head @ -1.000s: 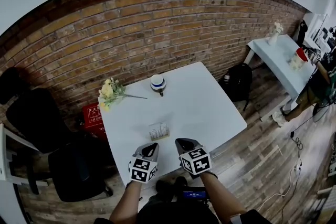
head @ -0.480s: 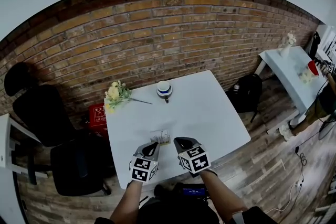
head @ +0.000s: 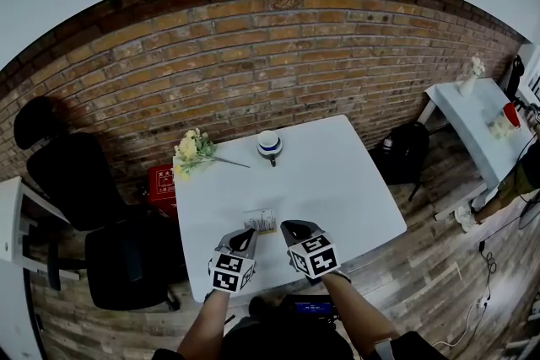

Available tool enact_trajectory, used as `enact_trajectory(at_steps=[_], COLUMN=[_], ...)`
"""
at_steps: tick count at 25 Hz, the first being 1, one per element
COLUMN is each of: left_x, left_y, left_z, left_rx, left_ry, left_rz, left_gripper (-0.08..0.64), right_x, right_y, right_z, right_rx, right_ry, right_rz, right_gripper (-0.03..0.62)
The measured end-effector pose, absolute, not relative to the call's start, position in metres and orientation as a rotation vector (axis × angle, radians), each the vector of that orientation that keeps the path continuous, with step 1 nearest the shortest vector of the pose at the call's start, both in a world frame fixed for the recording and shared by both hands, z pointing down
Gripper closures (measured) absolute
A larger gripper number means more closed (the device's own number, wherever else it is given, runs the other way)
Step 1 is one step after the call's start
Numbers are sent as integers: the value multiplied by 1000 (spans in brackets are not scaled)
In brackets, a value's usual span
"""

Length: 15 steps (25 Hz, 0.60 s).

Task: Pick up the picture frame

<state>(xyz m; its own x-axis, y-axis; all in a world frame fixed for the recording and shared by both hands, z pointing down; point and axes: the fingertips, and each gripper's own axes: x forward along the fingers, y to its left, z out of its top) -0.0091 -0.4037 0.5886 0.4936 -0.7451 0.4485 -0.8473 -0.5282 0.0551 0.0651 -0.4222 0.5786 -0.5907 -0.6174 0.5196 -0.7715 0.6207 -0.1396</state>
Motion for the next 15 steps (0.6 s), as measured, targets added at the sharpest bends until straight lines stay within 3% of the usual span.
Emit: enact_trajectory(at_steps=[15], left_x=[-17], left_y=[-401], left_z=[595], left_rx=[2439], left_ry=[-1360], left_rz=[548], left_gripper=[549], right_x=[62], right_y=[-420], right_z=[589], right_rx=[1063], right_ry=[-2416], right_rz=[527], right_gripper=[583])
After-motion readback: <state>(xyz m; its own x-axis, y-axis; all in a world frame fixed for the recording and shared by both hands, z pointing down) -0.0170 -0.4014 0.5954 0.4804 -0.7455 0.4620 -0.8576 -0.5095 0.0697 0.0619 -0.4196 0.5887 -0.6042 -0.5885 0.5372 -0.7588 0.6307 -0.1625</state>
